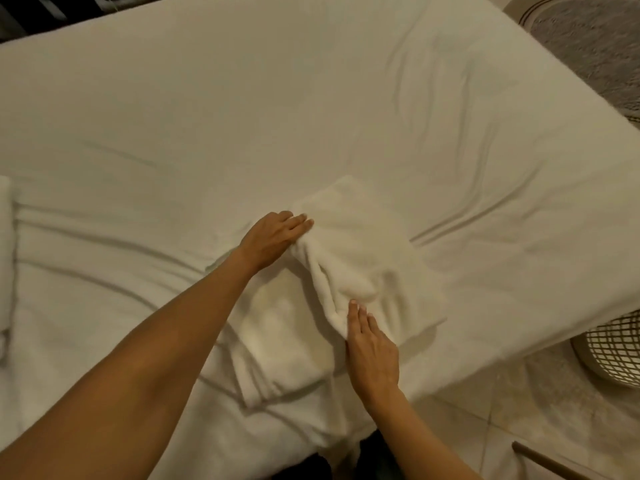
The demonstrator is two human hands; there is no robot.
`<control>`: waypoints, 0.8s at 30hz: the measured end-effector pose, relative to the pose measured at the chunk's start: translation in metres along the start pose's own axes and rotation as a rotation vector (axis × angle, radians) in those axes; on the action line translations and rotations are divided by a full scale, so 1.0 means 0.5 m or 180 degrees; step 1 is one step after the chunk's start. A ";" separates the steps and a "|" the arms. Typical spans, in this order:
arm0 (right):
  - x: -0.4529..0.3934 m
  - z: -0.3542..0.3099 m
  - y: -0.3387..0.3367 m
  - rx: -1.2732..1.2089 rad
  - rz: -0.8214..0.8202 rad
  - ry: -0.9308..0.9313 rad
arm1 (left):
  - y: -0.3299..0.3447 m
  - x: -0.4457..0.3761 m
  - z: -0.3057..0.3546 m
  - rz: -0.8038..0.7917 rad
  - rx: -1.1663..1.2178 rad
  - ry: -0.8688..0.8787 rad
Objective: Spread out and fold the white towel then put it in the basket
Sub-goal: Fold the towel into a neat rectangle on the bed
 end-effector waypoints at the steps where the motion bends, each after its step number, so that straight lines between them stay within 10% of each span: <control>1: 0.010 -0.034 0.000 -0.0021 0.0020 -0.0032 | 0.001 0.027 -0.016 -0.0032 -0.0040 -0.0063; 10: 0.065 -0.286 0.110 -0.0149 -0.0320 -0.0336 | 0.077 0.241 -0.125 -0.0326 -0.0022 -0.0353; 24: 0.081 -0.317 0.240 -0.0192 -0.0670 -0.0228 | 0.211 0.318 -0.062 -0.0949 -0.0196 -0.0524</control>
Point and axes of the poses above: each hand's wrist, its own x-axis away from the middle knuckle, its own y-axis out of the palm, z = x × y, the point moved 7 cm from there along -x, towards the middle knuckle, and after that the axes turned 6 degrees about -z, right-handed, at the moved point
